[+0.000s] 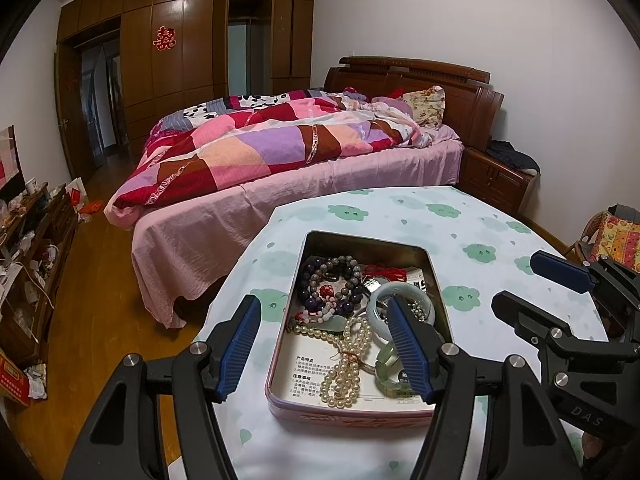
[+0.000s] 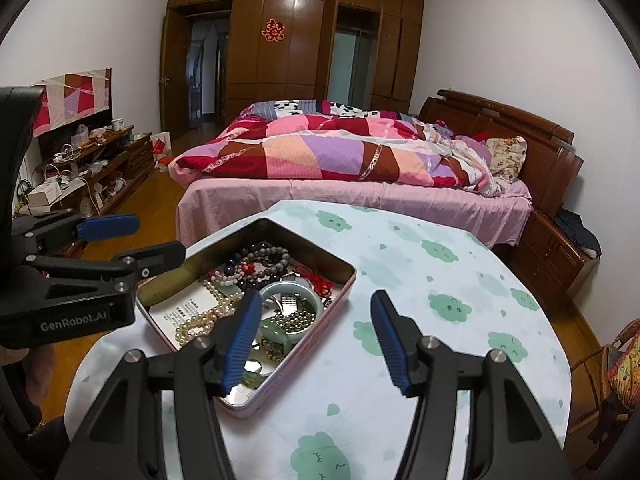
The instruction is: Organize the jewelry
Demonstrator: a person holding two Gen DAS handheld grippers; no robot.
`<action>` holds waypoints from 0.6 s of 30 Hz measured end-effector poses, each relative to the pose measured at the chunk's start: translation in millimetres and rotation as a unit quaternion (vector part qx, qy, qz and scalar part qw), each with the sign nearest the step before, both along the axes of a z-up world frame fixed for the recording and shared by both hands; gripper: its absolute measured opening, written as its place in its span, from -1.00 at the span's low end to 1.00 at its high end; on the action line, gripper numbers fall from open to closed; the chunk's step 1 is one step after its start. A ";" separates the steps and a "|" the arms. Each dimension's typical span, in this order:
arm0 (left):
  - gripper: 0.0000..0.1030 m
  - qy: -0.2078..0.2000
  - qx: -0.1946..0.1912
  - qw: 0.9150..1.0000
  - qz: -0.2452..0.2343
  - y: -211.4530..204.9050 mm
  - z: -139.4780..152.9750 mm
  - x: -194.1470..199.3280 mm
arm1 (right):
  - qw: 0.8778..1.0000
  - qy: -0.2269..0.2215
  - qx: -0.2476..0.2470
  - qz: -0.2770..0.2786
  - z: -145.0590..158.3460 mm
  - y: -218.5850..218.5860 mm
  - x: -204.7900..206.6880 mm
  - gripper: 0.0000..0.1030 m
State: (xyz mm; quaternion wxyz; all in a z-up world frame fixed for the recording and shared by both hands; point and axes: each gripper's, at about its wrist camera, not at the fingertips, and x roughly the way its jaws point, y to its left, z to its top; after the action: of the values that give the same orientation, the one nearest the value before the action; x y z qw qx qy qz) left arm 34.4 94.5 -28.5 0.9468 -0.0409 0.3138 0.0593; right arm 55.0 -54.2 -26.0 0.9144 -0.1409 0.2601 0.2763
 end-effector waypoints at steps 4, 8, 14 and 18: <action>0.27 0.002 0.000 1.000 0.000 0.5 -0.4 0.1 | 1.000 0.000 0.000 0.000 0.0 -0.1 0.1 0.18; 0.27 0.002 0.000 1.000 0.001 1.6 -0.7 0.2 | 1.000 0.000 0.000 0.000 0.0 -0.1 0.0 0.18; 0.27 0.003 0.000 1.000 0.002 3.0 -1.4 0.0 | 1.000 0.000 0.000 0.000 0.0 -0.2 0.1 0.18; 0.28 0.004 0.000 1.000 0.001 2.4 -1.3 0.5 | 1.000 0.000 -0.001 -0.001 -0.5 -1.0 -0.4 0.18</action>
State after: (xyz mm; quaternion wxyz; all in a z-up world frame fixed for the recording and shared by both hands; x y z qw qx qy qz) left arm 34.8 96.9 -29.7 0.9454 -0.0414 0.3175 0.0607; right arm 54.6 -55.1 -26.5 0.9147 -0.1413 0.2601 0.2752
